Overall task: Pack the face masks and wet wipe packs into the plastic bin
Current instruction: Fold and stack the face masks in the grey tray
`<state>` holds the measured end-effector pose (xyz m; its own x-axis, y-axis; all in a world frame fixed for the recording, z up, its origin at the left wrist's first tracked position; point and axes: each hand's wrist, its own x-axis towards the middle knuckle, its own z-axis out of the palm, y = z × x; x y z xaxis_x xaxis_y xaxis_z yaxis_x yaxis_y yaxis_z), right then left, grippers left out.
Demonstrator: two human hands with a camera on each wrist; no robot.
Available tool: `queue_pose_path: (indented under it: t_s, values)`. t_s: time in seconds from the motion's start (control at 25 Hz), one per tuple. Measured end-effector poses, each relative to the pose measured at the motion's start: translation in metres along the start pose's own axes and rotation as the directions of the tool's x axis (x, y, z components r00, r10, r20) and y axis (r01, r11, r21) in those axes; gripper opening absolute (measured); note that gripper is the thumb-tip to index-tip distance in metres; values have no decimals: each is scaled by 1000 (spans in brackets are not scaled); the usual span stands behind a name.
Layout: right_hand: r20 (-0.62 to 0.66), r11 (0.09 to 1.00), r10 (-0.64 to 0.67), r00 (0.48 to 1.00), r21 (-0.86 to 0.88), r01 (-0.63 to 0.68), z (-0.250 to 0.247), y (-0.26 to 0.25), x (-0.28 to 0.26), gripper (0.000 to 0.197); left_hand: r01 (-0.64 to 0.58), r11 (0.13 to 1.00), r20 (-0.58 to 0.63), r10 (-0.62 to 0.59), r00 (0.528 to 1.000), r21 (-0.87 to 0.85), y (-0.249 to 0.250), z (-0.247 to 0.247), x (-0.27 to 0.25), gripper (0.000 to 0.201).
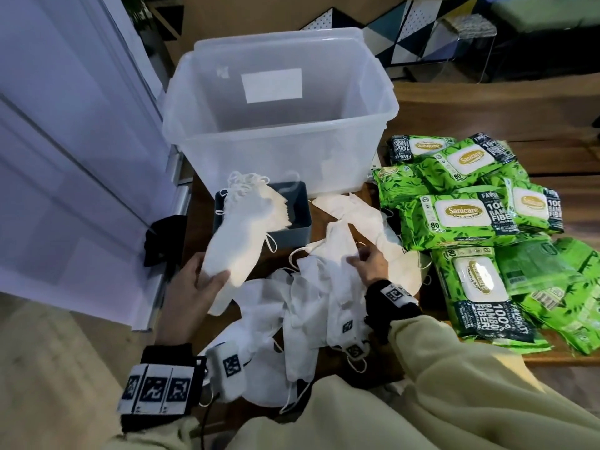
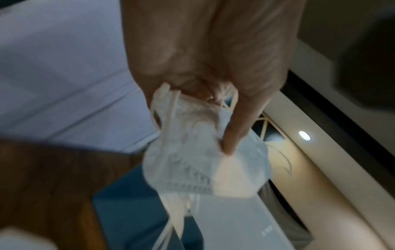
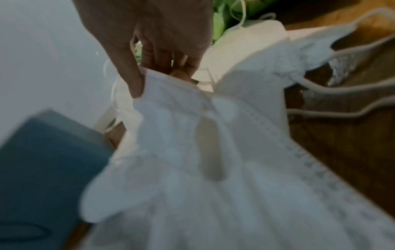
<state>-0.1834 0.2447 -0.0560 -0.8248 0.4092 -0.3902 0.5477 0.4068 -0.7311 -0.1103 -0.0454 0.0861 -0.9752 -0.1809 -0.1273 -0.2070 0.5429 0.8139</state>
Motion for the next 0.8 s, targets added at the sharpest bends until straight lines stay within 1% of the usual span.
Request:
queue_pose_path:
  t_s: [0.04,0.08,0.12,0.16,0.2,0.28,0.32,0.36,0.4,0.44,0.52,0.56,0.64,0.72,0.8]
  values:
    - [8,991,32,999,132,-33,-5,1,1,19,36,985,-14,-39,999,-167,1,3,-6,21]
    - [42,960,64,997,269,-73,-12,1,-1,16,82,948,-12,-90,996,-308,1,9,-9,18]
    - [86,908,81,993,405,-108,-18,1,-4,23,131,902,2,-143,990,-411,1,16,-10,14]
    - [136,843,77,988,520,-137,-25,-1,-11,26,170,862,21,-182,983,-477,1,24,-8,12]
    - [191,776,56,980,609,-163,-31,-5,-19,24,213,827,42,-224,974,-521,2,31,-5,12]
    - [286,686,-25,958,702,-192,-43,-11,-33,19,277,768,86,-280,956,-577,2,46,4,17]
    - [313,666,-67,947,721,-191,-47,-13,-37,17,281,762,116,-264,957,-583,3,53,8,18]
    - [328,650,-112,938,738,-181,-51,-17,-42,18,268,767,150,-222,963,-583,4,60,9,16]
    - [331,640,-139,933,749,-170,-54,-19,-44,19,250,780,184,-175,967,-573,4,68,10,15]
    - [331,632,-164,929,759,-159,-57,-21,-47,21,258,774,218,-158,963,-578,5,75,10,18]
    - [317,637,-198,927,761,-124,-62,-27,-52,23,317,744,287,-174,942,-589,8,86,11,23]
    - [306,647,-215,928,756,-99,-65,-30,-54,23,332,742,311,-174,934,-582,9,89,11,24]
    - [294,669,-245,924,741,-58,-68,-35,-57,22,345,746,340,-169,925,-569,11,94,13,23]
    - [284,684,-274,919,729,-22,-70,-39,-58,21,336,747,343,-154,927,-573,12,96,14,20]
    - [284,692,-304,909,722,6,-72,-43,-62,21,321,746,339,-136,931,-583,14,99,15,25]
